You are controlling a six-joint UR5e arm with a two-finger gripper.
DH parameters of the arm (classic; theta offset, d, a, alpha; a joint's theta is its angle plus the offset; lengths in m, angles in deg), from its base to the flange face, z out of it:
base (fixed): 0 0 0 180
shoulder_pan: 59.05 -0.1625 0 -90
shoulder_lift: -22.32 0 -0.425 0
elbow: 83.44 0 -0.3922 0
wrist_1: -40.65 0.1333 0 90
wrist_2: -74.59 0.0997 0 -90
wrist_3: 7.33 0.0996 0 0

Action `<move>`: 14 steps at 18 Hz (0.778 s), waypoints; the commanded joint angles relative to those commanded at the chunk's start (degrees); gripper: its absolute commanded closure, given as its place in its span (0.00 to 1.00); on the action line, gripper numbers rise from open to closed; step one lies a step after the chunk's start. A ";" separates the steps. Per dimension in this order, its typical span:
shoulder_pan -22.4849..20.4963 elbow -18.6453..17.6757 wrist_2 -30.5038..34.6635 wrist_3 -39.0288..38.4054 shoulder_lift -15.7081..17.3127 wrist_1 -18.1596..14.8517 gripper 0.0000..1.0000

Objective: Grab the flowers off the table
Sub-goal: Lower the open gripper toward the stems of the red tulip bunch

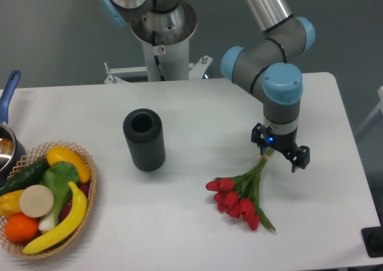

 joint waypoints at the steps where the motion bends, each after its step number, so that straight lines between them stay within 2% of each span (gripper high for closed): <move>1: -0.09 0.00 0.00 -0.09 0.00 0.00 0.00; 7: 0.18 -0.70 -0.09 -0.18 -0.44 1.14 0.00; 10: 0.61 -1.58 -0.09 -0.35 -2.02 3.95 0.00; 12: 1.14 -1.76 0.09 -0.35 -2.98 3.69 0.00; 14: 1.23 -3.77 0.09 -0.27 -3.51 3.69 0.00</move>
